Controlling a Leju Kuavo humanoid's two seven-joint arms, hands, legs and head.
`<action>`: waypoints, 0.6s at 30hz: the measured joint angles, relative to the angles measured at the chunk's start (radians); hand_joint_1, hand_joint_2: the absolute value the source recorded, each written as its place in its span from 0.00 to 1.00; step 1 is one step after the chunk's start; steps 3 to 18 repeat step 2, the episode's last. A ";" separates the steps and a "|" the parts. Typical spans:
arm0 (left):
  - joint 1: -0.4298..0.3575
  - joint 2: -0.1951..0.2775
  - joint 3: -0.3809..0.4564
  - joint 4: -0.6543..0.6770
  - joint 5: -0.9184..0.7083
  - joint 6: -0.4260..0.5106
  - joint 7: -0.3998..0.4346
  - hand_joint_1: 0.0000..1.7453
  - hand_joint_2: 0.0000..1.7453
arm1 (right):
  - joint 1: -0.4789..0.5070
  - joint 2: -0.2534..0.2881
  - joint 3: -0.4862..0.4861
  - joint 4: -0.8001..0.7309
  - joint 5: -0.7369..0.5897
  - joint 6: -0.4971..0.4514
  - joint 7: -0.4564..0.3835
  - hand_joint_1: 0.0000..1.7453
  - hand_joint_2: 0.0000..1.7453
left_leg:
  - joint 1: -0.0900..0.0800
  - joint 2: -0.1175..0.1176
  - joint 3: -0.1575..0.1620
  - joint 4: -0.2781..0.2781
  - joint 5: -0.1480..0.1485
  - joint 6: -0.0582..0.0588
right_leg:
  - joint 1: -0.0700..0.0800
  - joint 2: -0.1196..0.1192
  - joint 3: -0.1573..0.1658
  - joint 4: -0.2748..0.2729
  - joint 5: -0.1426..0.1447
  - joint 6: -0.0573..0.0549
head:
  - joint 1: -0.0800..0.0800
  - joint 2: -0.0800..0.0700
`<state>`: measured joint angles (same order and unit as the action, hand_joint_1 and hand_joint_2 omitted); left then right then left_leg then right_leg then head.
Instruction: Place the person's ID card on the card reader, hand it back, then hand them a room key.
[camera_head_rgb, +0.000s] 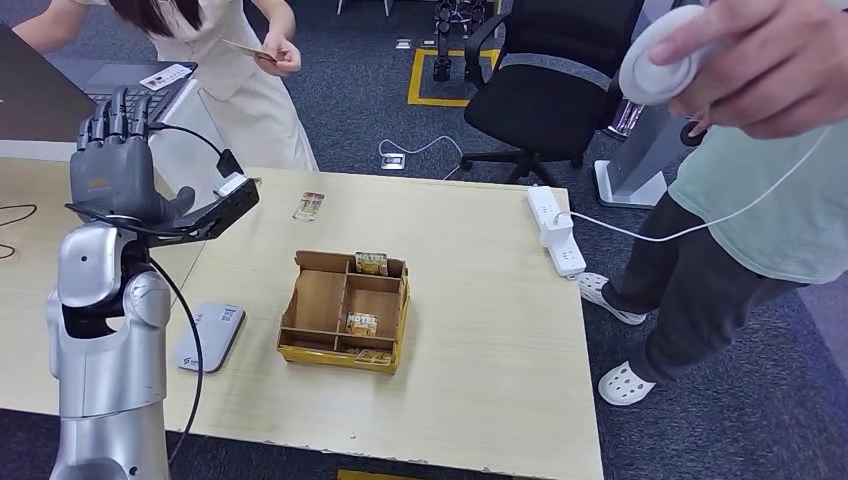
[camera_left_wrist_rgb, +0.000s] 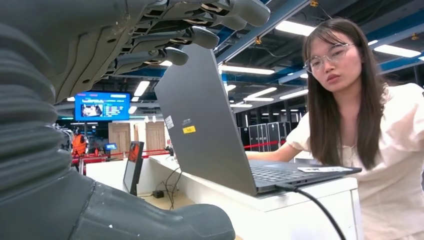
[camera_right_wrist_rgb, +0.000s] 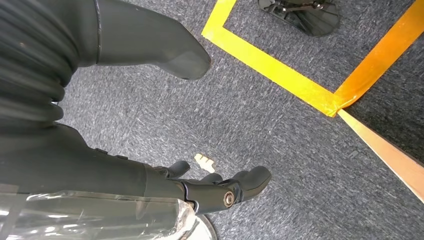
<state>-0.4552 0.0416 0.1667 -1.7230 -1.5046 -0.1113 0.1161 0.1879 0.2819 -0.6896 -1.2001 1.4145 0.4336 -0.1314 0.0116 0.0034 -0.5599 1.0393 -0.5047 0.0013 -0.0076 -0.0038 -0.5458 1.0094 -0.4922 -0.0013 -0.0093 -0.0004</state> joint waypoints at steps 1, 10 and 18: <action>0.002 0.002 0.003 0.001 -0.001 -0.001 0.000 0.00 1.00 | 0.000 0.000 0.000 0.000 0.000 0.000 0.000 0.00 1.00 | 0.000 0.000 0.000 0.000 0.000 0.000 | 0.000 0.000 0.000 0.000 0.000 0.000 | 0.000 0.000; 0.003 0.003 0.005 0.001 -0.001 -0.001 0.001 0.00 1.00 | 0.000 0.000 0.000 0.000 0.000 0.000 0.000 0.00 1.00 | 0.000 0.000 0.000 0.000 0.000 0.000 | 0.000 0.000 0.000 0.000 0.000 0.000 | 0.000 0.000; 0.003 0.003 0.005 0.001 -0.001 -0.001 0.001 0.00 1.00 | 0.000 0.000 0.000 0.000 0.000 0.000 0.000 0.00 1.00 | 0.000 0.000 0.000 0.000 0.000 0.000 | 0.000 0.000 0.000 0.000 0.000 0.000 | 0.000 0.000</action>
